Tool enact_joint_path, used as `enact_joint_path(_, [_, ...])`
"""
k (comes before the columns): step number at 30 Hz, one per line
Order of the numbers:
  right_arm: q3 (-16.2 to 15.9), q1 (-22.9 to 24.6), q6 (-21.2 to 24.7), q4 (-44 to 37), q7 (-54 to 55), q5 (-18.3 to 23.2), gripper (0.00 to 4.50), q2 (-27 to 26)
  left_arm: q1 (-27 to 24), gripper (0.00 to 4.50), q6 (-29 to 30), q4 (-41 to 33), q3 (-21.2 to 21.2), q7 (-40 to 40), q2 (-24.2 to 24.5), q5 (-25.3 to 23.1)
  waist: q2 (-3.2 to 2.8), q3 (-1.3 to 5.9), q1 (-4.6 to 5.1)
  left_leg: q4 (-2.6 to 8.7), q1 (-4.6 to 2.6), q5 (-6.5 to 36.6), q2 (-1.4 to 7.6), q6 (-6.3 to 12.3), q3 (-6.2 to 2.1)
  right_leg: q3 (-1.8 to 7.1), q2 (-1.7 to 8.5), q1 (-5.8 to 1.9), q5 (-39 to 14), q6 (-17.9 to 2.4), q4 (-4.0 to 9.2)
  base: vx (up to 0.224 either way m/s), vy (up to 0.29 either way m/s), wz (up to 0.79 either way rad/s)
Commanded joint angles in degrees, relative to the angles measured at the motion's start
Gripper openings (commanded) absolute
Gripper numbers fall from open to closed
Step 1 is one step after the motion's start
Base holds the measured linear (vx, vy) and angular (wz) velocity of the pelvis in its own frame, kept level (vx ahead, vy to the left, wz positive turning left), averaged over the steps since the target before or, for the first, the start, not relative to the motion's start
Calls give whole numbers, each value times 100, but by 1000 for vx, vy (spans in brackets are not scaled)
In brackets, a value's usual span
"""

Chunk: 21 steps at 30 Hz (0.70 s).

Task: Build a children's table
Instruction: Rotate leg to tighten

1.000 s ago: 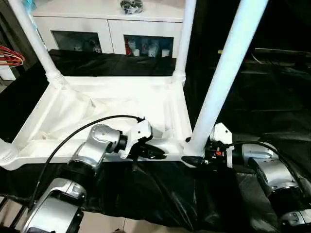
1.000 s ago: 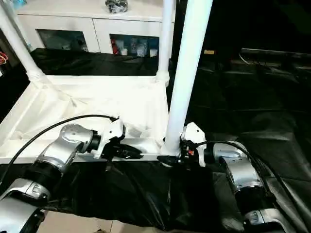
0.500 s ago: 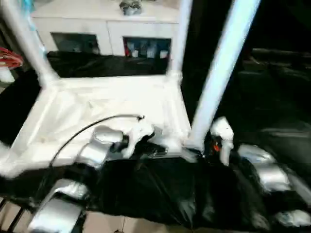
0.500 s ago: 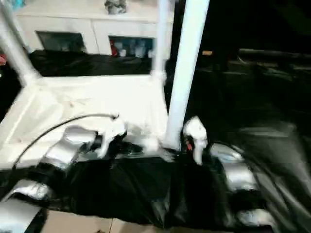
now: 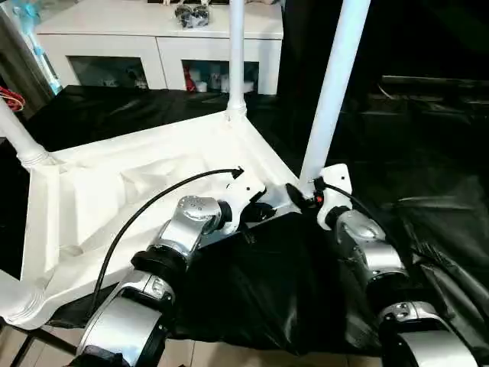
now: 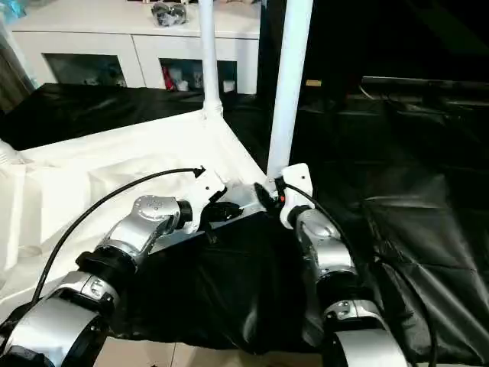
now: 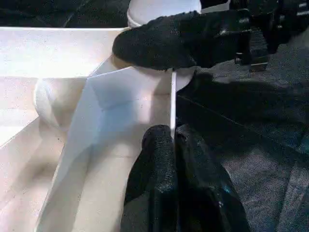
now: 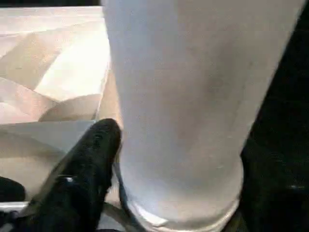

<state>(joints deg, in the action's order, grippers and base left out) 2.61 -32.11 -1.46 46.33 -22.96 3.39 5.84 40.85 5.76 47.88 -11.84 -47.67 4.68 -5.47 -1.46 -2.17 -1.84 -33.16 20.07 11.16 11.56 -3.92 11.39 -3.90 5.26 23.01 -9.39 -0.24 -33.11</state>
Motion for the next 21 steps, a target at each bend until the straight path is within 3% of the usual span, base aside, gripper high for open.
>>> enact_joint_path(1, [-454,119,97,80,-683,-46,378,-236,7,0,-345,-185,-212,-339,-201,133,39,287,-13,430,6,1658,134,255,-99,191,288,-240,-1929,-1174,450,0,0,0])
enact_joint_path(2, [-454,119,97,80,-683,-46,387,-236,7,0,-345,-185,-212,-339,-201,133,34,294,-19,421,0,1649,136,281,-94,193,292,-244,-1875,-1194,445,0,0,0])
enact_joint_path(3, [-492,172,-17,35,-718,-114,405,-110,-40,0,-349,-254,-213,-465,-147,175,73,299,-6,414,2,1614,135,303,-83,198,287,-242,-1827,-1205,439,0,0,0])
enact_joint_path(5, [-513,251,-127,-28,-920,-105,405,74,-116,0,-394,-364,-212,-674,-66,239,81,302,-33,402,14,1427,140,385,-80,199,305,-259,-1724,-1264,416,0,0,0])
enact_joint_path(6, [-520,308,-130,-105,-1129,-54,405,175,-156,0,-392,-421,-209,-782,-19,275,119,304,-30,391,16,1393,137,424,-67,203,303,-257,-1711,-1262,421,0,0,0])
enact_joint_path(12, [-737,734,-62,-785,-2821,290,405,763,-393,0,-376,-778,-220,-1505,309,486,105,319,-151,368,40,951,178,721,-55,196,282,-297,-1088,-1431,318,0,0,0])
enact_joint_path(14, [-802,816,21,-967,-3280,399,405,927,-441,0,-375,-880,-253,-1741,429,523,93,320,-202,359,27,921,195,721,-43,199,289,-284,-998,-1516,301,0,0,0])
enact_joint_path(21, [-1199,1067,249,-1526,-4507,484,405,1532,-657,0,-257,-1315,-414,-2808,879,732,37,304,-217,380,16,1157,197,577,-51,201,292,-282,-1259,-1469,327,0,0,0])
